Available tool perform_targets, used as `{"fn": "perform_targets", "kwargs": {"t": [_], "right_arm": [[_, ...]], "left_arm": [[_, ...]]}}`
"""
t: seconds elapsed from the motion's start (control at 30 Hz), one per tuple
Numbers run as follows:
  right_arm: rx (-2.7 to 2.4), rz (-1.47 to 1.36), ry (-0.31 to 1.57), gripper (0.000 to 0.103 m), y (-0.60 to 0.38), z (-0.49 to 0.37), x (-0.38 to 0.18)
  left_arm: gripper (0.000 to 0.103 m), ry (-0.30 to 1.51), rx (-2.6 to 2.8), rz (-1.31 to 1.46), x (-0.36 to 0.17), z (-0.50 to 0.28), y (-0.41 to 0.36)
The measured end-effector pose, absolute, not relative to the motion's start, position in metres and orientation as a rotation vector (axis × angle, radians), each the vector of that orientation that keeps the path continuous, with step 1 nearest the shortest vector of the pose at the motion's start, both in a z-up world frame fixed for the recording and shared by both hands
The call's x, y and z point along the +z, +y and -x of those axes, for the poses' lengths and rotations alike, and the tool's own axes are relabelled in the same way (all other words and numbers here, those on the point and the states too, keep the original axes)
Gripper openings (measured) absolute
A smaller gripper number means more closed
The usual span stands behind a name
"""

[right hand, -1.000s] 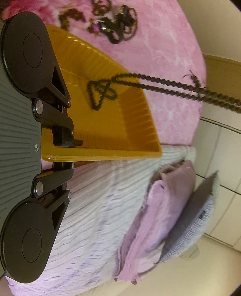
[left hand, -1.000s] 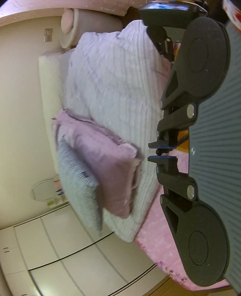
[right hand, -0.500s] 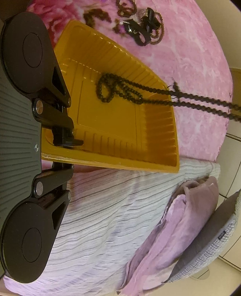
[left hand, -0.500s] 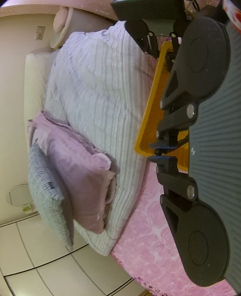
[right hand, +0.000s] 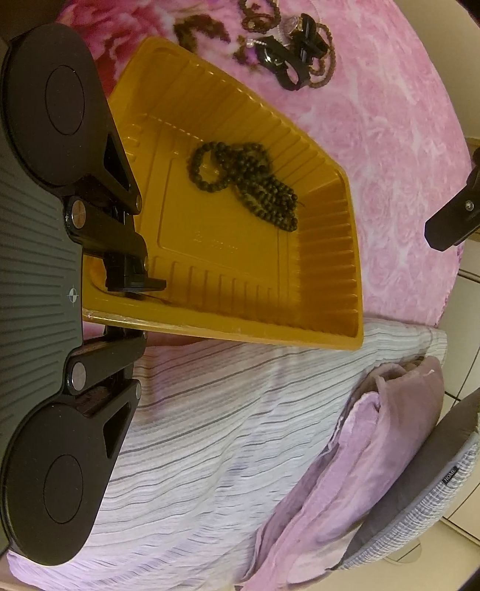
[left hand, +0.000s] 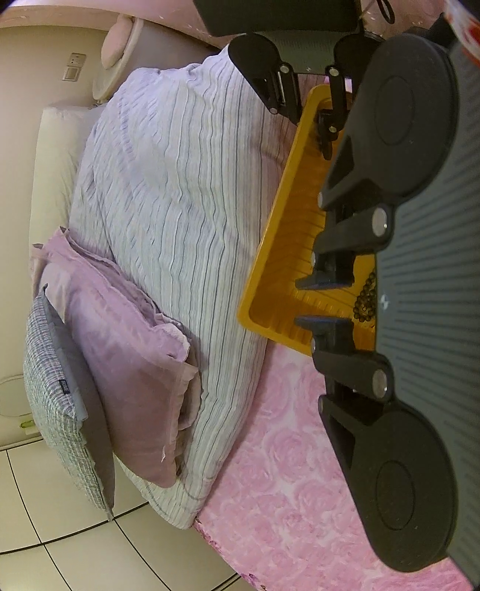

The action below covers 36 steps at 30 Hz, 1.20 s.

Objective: Organize jewelry
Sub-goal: 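Lower the strand into the tray and open the left gripper, then return the left gripper to the pile and grasp the brown bead bracelet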

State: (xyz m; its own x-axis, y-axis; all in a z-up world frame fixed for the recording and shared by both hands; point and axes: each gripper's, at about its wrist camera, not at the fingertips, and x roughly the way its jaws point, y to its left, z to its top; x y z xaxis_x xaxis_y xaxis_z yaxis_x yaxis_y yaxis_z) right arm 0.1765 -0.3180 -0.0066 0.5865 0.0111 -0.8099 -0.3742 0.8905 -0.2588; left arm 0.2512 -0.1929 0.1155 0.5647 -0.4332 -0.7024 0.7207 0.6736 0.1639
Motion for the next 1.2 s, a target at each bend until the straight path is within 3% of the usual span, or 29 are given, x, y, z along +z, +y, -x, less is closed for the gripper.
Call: {"fn": "perform_targets", "kwargs": {"t": [0.2, 0.37, 0.67, 0.93, 1.2], "right_arm": [[0.231, 0.421, 0.922, 0.005, -0.319, -0.175, -0.007], [0.228, 0.416, 0.917, 0.005, -0.319, -0.174, -0.007], [0.262, 0.440, 0.896, 0.005, -0.320, -0.174, -0.006], [0.305, 0.490, 0.881, 0.005, -0.323, -0.182, -0.014], [0.336, 0.517, 0.873, 0.005, -0.323, -0.187, -0.013]], "left_arm": [[0.024, 0.679, -0.660, -0.405, 0.119, -0.240, -0.154], [0.025, 0.700, -0.554, -0.315, 0.110, -0.221, -0.095], [0.028, 0.738, -0.346, -0.232, 0.055, -0.153, -0.008], [0.028, 0.815, -0.292, -0.134, 0.003, -0.105, 0.015], [0.028, 0.810, -0.344, -0.233, -0.021, -0.092, 0.009]]}}
